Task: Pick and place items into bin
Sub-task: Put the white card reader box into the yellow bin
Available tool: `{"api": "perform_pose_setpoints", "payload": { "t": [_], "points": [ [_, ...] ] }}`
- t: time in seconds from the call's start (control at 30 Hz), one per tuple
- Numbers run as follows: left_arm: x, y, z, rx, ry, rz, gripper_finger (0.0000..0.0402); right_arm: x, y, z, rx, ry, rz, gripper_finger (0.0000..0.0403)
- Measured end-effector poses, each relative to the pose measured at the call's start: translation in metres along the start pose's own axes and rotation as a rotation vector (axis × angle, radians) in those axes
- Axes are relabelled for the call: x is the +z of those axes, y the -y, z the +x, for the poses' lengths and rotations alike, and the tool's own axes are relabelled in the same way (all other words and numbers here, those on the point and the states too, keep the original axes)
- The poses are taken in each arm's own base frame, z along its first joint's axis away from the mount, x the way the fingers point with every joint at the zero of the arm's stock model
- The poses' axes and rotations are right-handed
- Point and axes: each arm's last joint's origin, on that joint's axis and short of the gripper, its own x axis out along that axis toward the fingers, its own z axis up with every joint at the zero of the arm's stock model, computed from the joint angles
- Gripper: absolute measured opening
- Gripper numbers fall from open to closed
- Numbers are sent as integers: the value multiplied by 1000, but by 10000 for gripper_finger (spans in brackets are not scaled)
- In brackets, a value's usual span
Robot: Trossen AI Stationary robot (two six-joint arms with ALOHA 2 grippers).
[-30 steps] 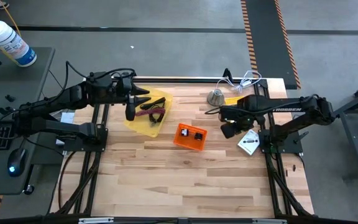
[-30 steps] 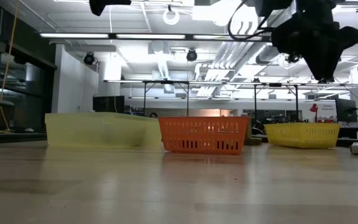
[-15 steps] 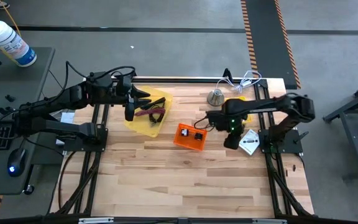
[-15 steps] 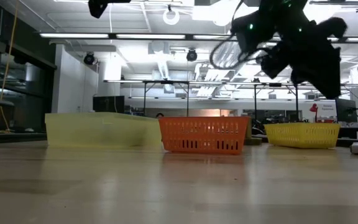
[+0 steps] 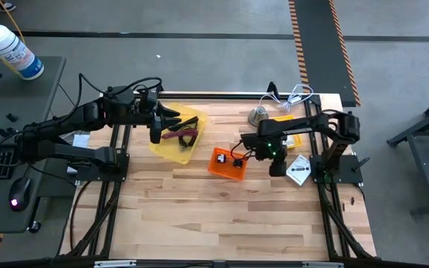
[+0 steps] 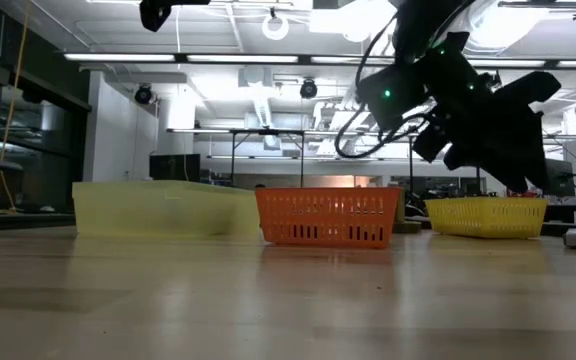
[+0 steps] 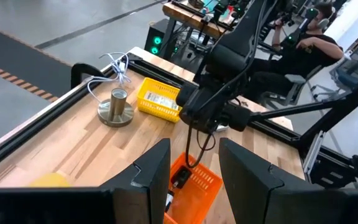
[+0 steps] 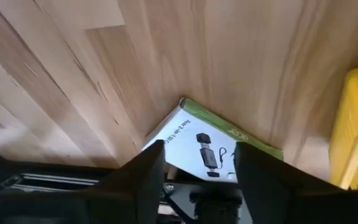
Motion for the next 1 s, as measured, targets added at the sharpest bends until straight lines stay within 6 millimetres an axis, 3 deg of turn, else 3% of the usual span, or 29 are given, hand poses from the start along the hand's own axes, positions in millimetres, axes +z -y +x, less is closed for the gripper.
{"api": "perform_pose_setpoints", "payload": {
  "t": [0.17,0.63,1.0],
  "points": [
    [0,0,0,0,0,0,124,6,-4,7,4,-39,-42,201],
    [0,-1,0,27,8,4,124,1,-9,49,-53,-137,-14,185],
    [0,-2,0,51,15,4,124,15,-12,40,-58,-6,18,183]
  ]
}}
